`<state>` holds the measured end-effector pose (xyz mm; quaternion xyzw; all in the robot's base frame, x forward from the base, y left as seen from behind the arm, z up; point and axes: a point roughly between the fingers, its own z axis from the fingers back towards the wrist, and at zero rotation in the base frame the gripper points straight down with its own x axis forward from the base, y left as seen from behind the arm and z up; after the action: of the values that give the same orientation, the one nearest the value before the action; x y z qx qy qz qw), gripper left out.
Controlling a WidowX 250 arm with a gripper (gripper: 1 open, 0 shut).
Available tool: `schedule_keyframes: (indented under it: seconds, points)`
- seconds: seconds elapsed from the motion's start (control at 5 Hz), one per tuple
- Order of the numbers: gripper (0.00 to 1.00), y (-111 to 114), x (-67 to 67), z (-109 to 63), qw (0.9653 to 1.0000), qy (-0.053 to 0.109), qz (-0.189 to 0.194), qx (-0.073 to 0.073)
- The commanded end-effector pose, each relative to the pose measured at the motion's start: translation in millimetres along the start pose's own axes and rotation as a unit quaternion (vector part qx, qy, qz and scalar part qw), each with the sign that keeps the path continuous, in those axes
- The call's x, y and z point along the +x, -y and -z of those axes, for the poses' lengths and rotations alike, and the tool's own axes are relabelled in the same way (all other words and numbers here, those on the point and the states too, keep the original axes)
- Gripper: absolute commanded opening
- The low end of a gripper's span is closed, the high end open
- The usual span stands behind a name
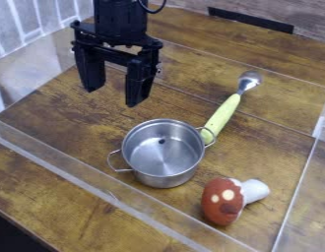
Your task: Put the mushroom in the silver pot
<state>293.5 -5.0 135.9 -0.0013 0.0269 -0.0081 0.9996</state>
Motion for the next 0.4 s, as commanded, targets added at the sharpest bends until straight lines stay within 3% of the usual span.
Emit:
schedule_keyframes:
  seconds: [0.0,0.2]
  points:
    - [1.00,4,-1.3,12.1,0.9999,-0.014,0.002,-0.003]
    - [1.00,31,0.5,21.9,0.9994,-0.009,0.033,-0.005]
